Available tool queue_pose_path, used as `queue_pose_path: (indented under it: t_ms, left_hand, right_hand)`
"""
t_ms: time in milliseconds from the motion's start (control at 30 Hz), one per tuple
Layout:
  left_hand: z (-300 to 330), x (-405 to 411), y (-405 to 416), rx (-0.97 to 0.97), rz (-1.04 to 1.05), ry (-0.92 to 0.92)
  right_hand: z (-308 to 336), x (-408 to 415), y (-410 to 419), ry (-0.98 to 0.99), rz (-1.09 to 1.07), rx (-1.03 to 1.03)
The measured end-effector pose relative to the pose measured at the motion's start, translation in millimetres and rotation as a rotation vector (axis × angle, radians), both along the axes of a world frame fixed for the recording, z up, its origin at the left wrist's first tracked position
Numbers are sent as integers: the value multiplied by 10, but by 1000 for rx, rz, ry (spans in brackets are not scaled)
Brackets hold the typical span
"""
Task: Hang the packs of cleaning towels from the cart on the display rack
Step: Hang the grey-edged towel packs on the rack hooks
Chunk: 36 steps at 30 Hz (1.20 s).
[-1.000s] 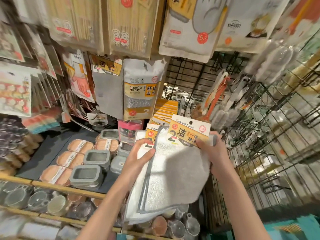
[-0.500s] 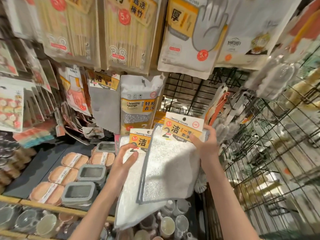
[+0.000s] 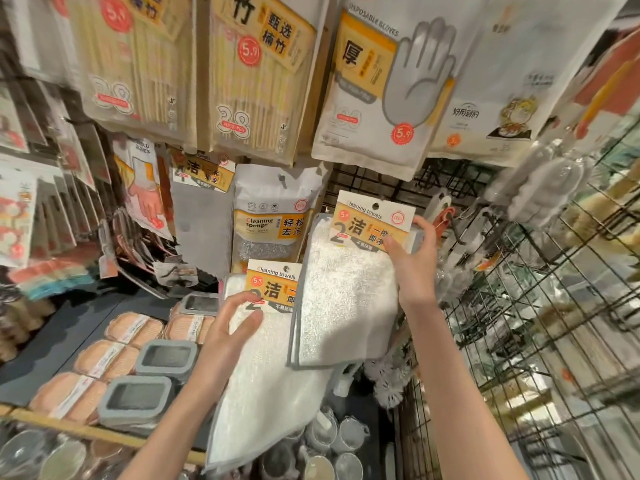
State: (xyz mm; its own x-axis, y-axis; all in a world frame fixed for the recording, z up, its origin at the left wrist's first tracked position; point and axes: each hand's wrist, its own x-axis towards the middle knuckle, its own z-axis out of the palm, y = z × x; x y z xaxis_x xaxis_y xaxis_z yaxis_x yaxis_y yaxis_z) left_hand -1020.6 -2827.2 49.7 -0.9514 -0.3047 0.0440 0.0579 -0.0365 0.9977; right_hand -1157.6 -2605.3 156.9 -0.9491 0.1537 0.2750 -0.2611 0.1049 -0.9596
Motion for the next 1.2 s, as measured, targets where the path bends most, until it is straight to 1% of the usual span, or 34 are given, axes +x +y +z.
queue_pose_path:
  t_ms: [267, 433, 567, 633, 733, 800, 967, 1200]
  left_hand:
    - [34, 46, -2, -34, 9, 25]
    - [65, 64, 0, -33, 12, 27]
    - [75, 77, 4, -32, 16, 30]
    - [80, 88, 0, -32, 21, 30]
    - [88, 101, -8, -17, 14, 30]
    - [93, 106, -11, -14, 8, 33]
    - [95, 112, -6, -17, 16, 37]
    - [87, 134, -28, -26, 23, 36]
  right_hand:
    - [-22, -3, -32, 62, -26, -31]
    - [31, -43, -14, 58, -31, -89]
    - [-20, -62, -41, 113, -103, -74]
    - [-37, -79, -55, 130, -98, -52]
    - [-42, -161, -51, 140, -57, 38]
    - [-33, -233, -55, 124, -39, 86]
    - [22, -469, -80, 65, -68, 96]
    - [136, -712, -59, -38, -15, 124]
